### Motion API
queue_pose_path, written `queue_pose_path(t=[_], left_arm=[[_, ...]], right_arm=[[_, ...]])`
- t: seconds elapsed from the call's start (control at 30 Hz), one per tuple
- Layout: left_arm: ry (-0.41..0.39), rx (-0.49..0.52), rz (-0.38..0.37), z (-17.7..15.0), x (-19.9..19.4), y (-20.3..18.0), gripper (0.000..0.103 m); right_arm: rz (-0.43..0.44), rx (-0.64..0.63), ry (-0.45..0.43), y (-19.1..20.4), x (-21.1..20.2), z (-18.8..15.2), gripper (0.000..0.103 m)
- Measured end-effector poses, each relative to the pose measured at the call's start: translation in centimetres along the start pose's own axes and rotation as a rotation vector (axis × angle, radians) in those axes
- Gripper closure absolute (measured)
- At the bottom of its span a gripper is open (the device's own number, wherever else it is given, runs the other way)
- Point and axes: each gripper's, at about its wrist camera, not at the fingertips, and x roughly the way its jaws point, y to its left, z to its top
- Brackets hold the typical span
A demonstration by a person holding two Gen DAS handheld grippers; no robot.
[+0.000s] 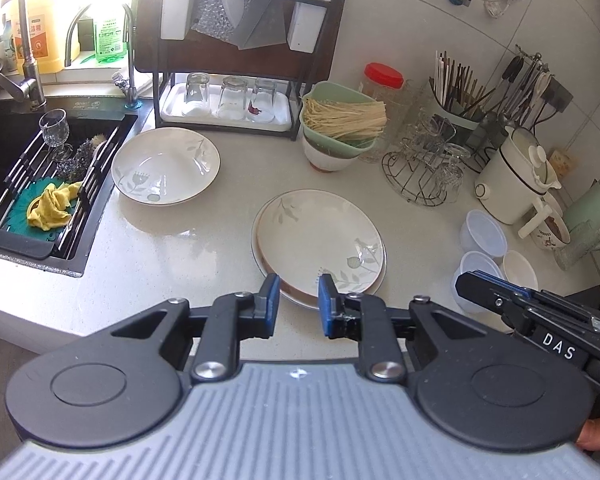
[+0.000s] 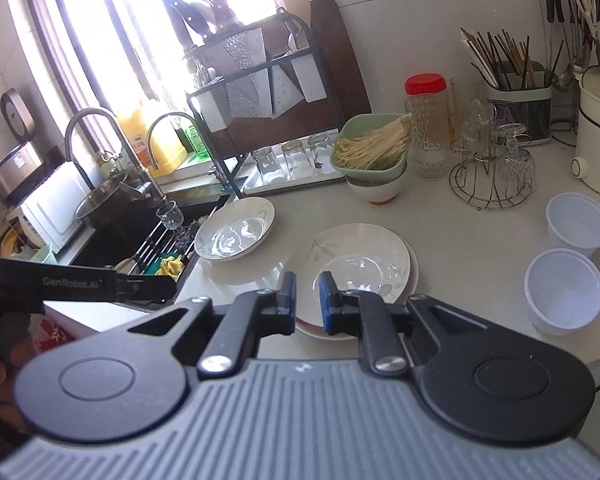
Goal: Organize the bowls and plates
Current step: 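Move the open right gripper to the rim of the other leaf-print plate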
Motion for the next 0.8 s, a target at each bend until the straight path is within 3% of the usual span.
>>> queue_pose_path(t=[0.23,0.47,0.5,0.63,0.8], left_arm=[[0.012,0.047,-0.036,1.9,1.3,0.4,0.072],[0.021,0.058,-0.064,5.2,3.5,3.4,0.071],[0.021,0.06,-0.064,5.7,3.8,3.9,0.071],[0.019,0.056,-0.073,7.6,4.9,6.0,0.07],[0.03,0.068,-0.069,9.2,6.9,8.5,0.059]], right_arm=[[-0.026,0.013,-0.003,0.4,1.2,0.3,0.087],[-0.101,0.061,-0.011,1.3,3.8,1.6,0.087],[-0.103,0.064,-0.013,1.5,4.2,1.9,0.083],[-0.129,0.061,-0.019,2.5,6.1,2.9,0.045],[-0.149,0.037,-0.025,3.8,8.5,3.7,0.039]])
